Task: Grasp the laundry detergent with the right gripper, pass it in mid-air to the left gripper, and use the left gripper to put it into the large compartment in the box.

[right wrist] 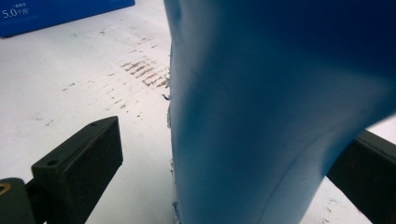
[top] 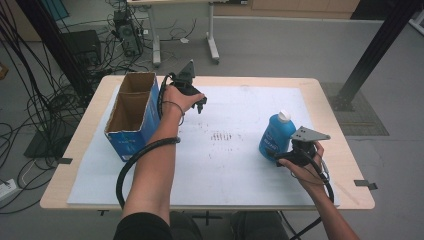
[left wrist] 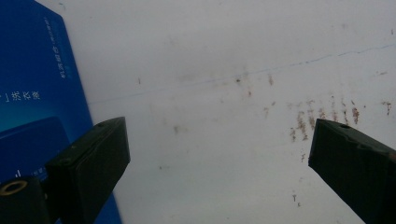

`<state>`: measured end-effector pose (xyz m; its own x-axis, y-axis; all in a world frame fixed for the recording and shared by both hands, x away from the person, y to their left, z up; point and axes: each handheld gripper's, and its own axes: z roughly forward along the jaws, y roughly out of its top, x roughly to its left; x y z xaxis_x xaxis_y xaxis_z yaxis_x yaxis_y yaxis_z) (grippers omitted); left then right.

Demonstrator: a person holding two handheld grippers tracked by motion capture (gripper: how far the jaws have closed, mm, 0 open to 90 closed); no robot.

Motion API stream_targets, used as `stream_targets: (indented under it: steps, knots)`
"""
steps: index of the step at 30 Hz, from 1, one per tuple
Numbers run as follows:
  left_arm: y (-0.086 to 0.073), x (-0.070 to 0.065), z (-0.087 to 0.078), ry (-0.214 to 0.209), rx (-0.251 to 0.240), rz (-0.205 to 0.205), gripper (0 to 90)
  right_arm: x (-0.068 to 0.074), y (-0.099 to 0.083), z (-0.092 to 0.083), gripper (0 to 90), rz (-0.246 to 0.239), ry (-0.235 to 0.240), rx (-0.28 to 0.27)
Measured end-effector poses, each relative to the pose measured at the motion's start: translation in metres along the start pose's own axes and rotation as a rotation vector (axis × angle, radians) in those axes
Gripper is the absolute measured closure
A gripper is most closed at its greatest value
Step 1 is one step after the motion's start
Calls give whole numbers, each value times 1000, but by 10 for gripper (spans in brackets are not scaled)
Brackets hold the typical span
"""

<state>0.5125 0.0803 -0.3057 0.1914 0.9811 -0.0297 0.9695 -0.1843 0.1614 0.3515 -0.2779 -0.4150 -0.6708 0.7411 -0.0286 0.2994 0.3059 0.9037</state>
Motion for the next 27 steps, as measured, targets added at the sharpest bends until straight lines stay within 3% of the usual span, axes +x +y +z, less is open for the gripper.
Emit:
stream_targets:
  steps: [27]
  knots:
    - [2,-1,-2,2,-3,3,57,0,0,0,16,-7,4,-12]
